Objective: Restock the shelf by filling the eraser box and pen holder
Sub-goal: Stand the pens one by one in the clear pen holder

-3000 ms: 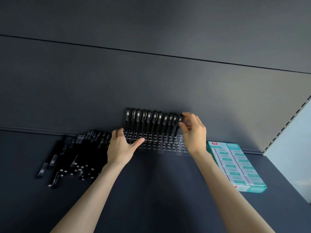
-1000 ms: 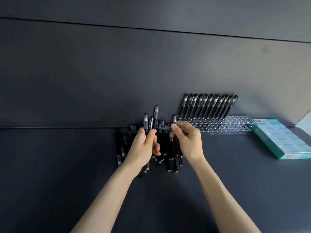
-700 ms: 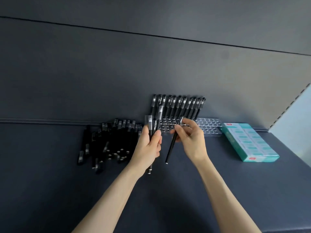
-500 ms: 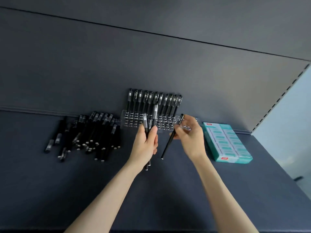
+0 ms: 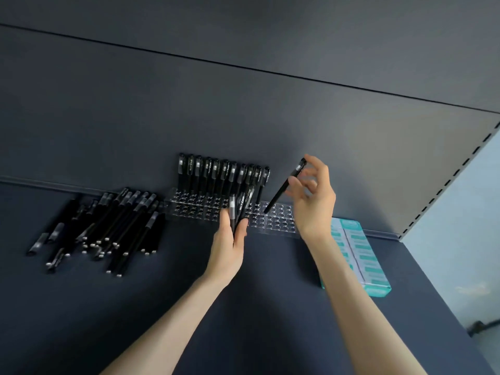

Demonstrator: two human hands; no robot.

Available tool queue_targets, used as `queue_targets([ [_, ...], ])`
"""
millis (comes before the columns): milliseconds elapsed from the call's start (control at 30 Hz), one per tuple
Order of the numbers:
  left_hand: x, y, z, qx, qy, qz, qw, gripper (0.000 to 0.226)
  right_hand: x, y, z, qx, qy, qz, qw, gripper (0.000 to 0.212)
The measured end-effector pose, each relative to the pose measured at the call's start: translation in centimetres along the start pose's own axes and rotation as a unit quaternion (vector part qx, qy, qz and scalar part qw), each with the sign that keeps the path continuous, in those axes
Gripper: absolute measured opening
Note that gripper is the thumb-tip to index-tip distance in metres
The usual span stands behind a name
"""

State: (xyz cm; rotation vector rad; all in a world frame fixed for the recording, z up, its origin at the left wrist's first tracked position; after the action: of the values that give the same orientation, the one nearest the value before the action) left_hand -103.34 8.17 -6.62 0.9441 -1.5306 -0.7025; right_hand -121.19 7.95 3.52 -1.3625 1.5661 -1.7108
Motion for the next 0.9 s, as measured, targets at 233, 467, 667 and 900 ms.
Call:
queue_targets([
  [233,0.2,-1.4,0.0,-0.013,0.004,-0.013,1.0,0.009,2.5,0.3,1.6,-0.014,-0.009,-0.029,0.999,0.044],
  [467,0.3,-1.0,-0.2,-0.008,0.012,0.006,1.0,0.012,2.7,1.0,2.9,-0.096,-0.03,-0.069,0.992,0.038],
  [667,0.3,-1.0,-0.1,-0.009,0.008,0.003,1.0,0.013,2.4,2.4,3.8,-0.17,-0.038,-0.048,0.984,0.029],
  [900,0.0,-1.1,0.4,-0.043,-0.015,-0.011,0.999,0.019,1.7,2.5,3.4,-0.182,-0.017,-0.036,0.982,0.031],
])
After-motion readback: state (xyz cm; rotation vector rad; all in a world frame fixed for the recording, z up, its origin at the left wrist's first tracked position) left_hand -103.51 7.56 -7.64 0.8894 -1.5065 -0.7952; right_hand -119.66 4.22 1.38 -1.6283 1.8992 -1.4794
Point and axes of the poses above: each hand's wrist, its own x-axis towards the middle knuckle, its own z-axis out of the palm, y = z × x, the point moved 10 cm from there along x, towards the middle knuckle, and after that the axes turned 14 degrees about z, right-handed, at the moved point
